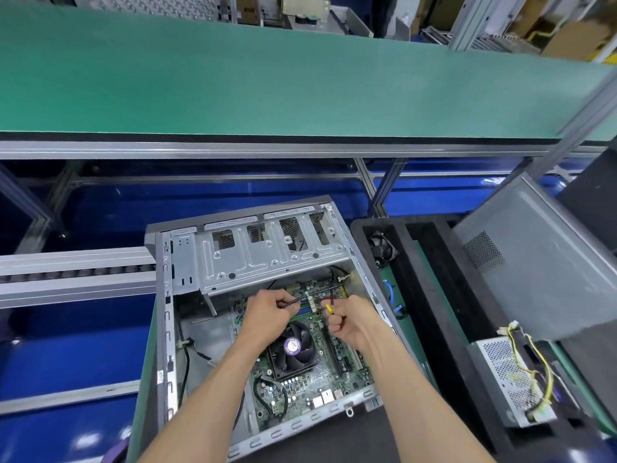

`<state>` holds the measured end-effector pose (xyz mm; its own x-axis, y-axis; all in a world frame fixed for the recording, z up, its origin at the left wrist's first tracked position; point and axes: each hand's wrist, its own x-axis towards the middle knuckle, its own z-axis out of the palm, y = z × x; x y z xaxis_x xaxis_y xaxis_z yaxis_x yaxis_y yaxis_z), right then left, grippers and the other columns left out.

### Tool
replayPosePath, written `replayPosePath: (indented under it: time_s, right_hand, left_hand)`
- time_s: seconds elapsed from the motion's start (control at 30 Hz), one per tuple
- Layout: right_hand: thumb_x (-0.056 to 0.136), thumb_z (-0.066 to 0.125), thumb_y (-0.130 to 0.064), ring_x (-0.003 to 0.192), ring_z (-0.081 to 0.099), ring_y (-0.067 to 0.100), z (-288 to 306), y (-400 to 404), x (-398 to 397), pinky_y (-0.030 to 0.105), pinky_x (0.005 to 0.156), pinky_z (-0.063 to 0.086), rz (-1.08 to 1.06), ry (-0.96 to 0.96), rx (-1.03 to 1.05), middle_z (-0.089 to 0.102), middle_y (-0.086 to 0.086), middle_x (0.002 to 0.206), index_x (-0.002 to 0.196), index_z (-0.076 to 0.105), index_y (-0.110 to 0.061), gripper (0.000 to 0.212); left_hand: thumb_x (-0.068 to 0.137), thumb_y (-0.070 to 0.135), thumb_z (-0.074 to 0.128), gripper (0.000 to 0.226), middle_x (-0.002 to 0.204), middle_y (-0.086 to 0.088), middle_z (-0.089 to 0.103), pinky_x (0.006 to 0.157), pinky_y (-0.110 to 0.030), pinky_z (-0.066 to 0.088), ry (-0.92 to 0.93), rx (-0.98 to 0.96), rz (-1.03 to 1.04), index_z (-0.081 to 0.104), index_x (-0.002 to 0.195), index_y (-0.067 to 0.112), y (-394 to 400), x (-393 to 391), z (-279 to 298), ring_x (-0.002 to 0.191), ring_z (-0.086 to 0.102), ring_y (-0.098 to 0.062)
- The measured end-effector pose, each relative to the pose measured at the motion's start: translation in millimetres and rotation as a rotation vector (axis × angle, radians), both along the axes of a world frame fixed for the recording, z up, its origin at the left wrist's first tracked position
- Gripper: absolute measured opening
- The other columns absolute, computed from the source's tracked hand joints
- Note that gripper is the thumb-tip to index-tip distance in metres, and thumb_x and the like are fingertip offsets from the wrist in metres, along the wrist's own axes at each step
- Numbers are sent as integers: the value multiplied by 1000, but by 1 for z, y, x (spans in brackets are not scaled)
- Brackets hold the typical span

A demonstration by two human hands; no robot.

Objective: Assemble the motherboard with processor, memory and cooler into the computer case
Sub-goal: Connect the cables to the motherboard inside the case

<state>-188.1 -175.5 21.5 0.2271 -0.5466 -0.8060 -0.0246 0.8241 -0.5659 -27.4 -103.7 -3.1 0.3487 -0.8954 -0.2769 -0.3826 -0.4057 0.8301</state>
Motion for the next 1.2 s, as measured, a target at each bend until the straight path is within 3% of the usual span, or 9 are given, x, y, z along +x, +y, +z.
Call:
replayPosePath:
  time_s: [0.27, 0.43, 0.5, 0.6, 0.73, 0.9, 0.97, 1.07, 1.2]
  right_hand:
    - [97, 23, 12, 56, 24, 12, 6, 3, -1, 25, 54, 18, 20, -22, -6, 44, 8, 65, 95, 55, 3, 33]
    - [98, 24, 13, 55, 26, 13, 8, 3, -1, 25, 55, 20, 10, 7, -31, 44, 9, 67, 94, 55, 4, 32]
    - [99, 25, 12, 55, 28, 13, 7, 2, -1, 25, 55, 21, 1, 33, -47, 44, 9, 67, 94, 54, 3, 31]
    - [101, 28, 9, 54, 30, 13, 8, 2, 1, 25, 53, 22, -2, 71, -71, 42, 8, 67, 92, 52, -1, 27]
    - [99, 29, 11, 54, 29, 14, 8, 2, 1, 25, 52, 21, -1, 70, -89, 38, 7, 65, 91, 50, -2, 26]
    - [97, 38, 9, 56, 38, 15, 11, 3, 2, 24, 54, 26, -33, 103, -58, 50, 11, 69, 85, 55, 0, 23]
    - [98, 42, 4, 57, 42, 16, 10, 4, 1, 24, 55, 28, -71, 86, -26, 54, 12, 70, 93, 59, 1, 18]
    - [99, 45, -2, 56, 47, 14, 2, 6, -1, 24, 53, 31, -101, 125, -41, 59, 8, 70, 107, 64, -1, 21]
    - [98, 54, -8, 42, 42, 8, -8, 4, 4, 20, 42, 34, -100, 269, -90, 53, 3, 61, 105, 69, -4, 17]
  left_hand:
    - [76, 16, 83, 26, 67, 16, 68, 58, -3, 40, -32, -56, 24, 69, 73, 38, -1, -2, -1, 65, 57, 8]
    - [76, -3, 76, 35, 71, 17, 64, 66, -6, 39, -169, -164, -51, 66, 64, 28, 1, 1, -2, 70, 58, 3]
    - [80, -6, 70, 31, 79, 16, 61, 73, -9, 44, -318, -188, -165, 76, 73, 24, 0, 0, 1, 74, 58, 0]
    - [86, 9, 61, 28, 94, 8, 63, 78, -31, 53, -538, -181, -331, 78, 103, 24, -4, -6, 7, 82, 62, -14]
    - [83, 25, 63, 32, 97, 9, 72, 80, -24, 54, -403, -220, -371, 74, 113, 27, -11, -22, 12, 77, 63, -5]
    - [82, 32, 79, 21, 87, 8, 73, 79, -25, 50, -262, -206, -382, 76, 103, 29, -20, -30, 7, 79, 62, -6]
    - [86, 28, 75, 13, 81, 4, 71, 73, -29, 50, -307, -197, -356, 75, 99, 26, -24, -29, 4, 74, 60, -11]
    - [89, 28, 69, 9, 92, 5, 69, 76, -29, 50, -400, -237, -393, 71, 97, 26, -27, -31, 1, 84, 61, -12]
    - [84, 29, 69, 15, 95, 5, 70, 83, -31, 52, -464, -252, -466, 72, 96, 20, -27, -37, -3, 86, 63, -12]
